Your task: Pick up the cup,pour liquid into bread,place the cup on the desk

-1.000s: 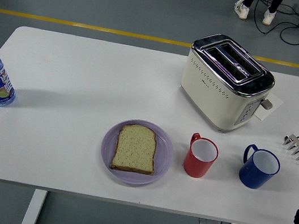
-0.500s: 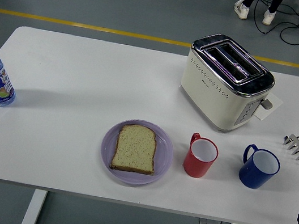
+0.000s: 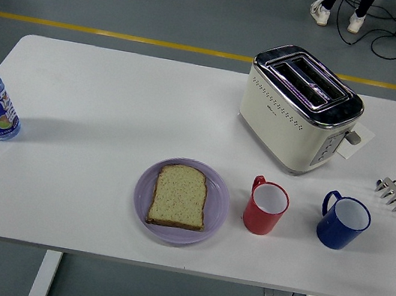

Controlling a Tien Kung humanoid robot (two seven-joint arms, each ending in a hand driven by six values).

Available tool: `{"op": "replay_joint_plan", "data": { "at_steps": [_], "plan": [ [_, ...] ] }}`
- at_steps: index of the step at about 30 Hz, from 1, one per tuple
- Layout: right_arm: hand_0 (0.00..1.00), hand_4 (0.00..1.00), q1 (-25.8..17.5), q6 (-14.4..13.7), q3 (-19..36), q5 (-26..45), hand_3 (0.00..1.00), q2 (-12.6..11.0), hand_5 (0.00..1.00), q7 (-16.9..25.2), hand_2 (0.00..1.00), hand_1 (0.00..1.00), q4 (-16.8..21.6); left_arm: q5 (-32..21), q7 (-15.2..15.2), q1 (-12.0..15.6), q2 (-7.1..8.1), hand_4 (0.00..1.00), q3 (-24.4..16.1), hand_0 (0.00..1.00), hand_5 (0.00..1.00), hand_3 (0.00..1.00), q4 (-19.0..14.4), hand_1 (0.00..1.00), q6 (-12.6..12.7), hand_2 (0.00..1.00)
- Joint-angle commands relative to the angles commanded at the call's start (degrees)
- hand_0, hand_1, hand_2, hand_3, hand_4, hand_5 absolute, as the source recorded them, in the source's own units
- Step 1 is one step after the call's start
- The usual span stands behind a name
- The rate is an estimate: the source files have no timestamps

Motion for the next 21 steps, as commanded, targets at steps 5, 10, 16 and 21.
{"op": "replay_joint_plan", "data": {
  "at_steps": [5, 10, 16, 21],
  "plan": [
    [0.574, 0.64, 0.3, 0.0, 0.1, -0.2, 0.599, -0.2, 0.186, 0.0, 0.626, 0.524, 0.2, 0.2, 0.1, 0.2, -0.02, 0.241, -0.3, 0.633, 0.857, 0.505, 0.0, 0.642, 0.0, 0.652],
    [0.574, 0.64, 0.4, 0.0, 0.2, -0.2, 0.599, -0.2, 0.186, 0.0, 0.626, 0.524, 0.4, 0.5, 0.1, 0.1, -0.12, 0.241, -0.7, 0.633, 0.857, 0.505, 0.0, 0.642, 0.0, 0.652],
    [0.573, 0.64, 0.4, -0.1, 0.2, 0.0, 0.599, -0.1, 0.186, 0.0, 0.625, 0.526, 0.4, 0.6, 0.1, -0.1, -0.11, 0.241, -1.0, 0.633, 0.857, 0.505, 0.0, 0.641, 0.0, 0.651],
    [0.575, 0.638, 0.4, -0.3, 0.2, 0.0, 0.598, -0.1, 0.186, 0.0, 0.624, 0.524, 0.4, 0.7, 0.1, -0.2, -0.04, 0.241, -1.2, 0.633, 0.856, 0.505, 0.0, 0.642, 0.0, 0.653]
  ]
}}
